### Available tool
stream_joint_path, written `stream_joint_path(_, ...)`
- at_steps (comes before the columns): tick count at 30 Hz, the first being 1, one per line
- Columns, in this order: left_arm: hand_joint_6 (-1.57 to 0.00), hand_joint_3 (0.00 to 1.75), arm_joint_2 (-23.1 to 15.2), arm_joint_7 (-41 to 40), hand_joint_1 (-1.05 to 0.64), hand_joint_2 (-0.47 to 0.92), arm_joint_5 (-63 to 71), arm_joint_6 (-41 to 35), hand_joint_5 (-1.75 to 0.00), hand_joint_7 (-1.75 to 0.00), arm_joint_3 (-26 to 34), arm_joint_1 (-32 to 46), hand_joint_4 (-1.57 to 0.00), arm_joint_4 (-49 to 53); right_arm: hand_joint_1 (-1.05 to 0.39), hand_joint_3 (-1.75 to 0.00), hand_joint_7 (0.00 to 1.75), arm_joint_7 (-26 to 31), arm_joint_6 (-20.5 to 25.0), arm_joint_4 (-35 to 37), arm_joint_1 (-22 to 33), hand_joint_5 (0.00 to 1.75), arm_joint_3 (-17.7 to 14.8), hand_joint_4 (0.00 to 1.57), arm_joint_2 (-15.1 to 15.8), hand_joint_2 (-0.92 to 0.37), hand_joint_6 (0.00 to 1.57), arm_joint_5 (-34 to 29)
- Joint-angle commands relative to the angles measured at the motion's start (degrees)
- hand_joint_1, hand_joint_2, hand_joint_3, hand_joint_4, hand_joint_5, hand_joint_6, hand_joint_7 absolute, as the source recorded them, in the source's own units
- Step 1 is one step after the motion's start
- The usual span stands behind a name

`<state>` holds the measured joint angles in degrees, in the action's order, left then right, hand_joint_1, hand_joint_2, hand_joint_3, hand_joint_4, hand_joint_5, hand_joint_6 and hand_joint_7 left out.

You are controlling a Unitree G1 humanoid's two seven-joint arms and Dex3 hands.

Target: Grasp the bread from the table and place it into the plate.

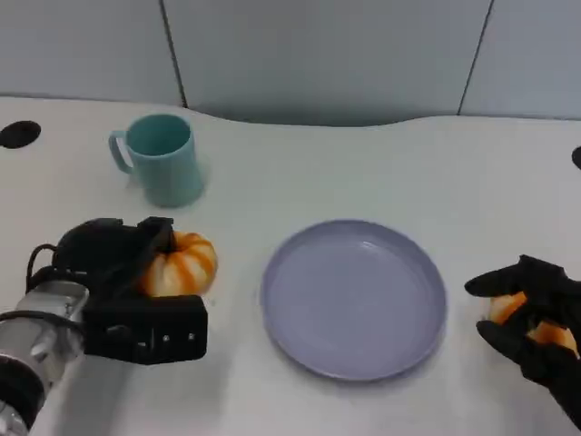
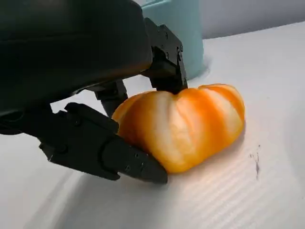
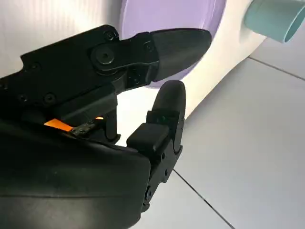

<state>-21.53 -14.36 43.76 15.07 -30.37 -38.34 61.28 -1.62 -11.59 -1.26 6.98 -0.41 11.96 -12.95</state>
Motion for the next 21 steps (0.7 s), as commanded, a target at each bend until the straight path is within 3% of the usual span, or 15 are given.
stream_joint_path(1, -0.47, 0.01, 0.0, -1.3, -0.12, 0.88, -0.4, 0.8, -1.75, -1.75, -0.1, -0.8, -0.71, 2.5, -0.28, -0.27, 0.84, 0.1, 0.0, -0.3, 0.2, 1.27, -0.6, 0.63, 0.5, -0.92, 0.63, 0.5)
stream_joint_path(5, -0.55, 0.03, -0.5, 2.3, -0.16, 0.91, -3.3, 2.8, -1.75, -1.75, 1.5, -1.1, -0.76, 1.3, -0.28, -0.27, 0.83, 0.4, 0.3, -0.5, 0.1, 1.27, -0.5, 0.63, 0.5, -0.92, 0.63, -0.1)
stream_joint_path(15, -0.56, 0.04, -0.8, 2.8, -0.14, 0.92, -4.2, 4.0, -1.75, -1.75, 1.8, -1.0, -0.75, 1.0, -0.28, -0.27, 0.83, 0.5, -0.2, -0.2, -0.1, 1.27, -0.5, 0.64, 0.5, -0.92, 0.64, -0.1)
stream_joint_path(18, -0.57, 0.04, -5.0, 1.9, -0.12, 0.91, -7.4, 10.2, -1.75, -1.75, 5.6, 1.3, -0.78, -9.2, -0.28, -0.27, 0.83, 0.5, 0.5, 0.0, -0.4, 1.27, -0.3, 0.64, 0.4, -0.92, 0.64, -0.4)
stream_joint_path(21, -0.58, 0.03, -5.7, 2.7, -0.11, 0.91, -7.8, 10.6, -1.75, -1.75, 6.8, 2.5, -0.8, -12.1, -0.28, -0.27, 0.83, 0.6, 0.6, 0.0, -0.5, 1.27, -0.3, 0.64, 0.3, -0.92, 0.64, -0.4)
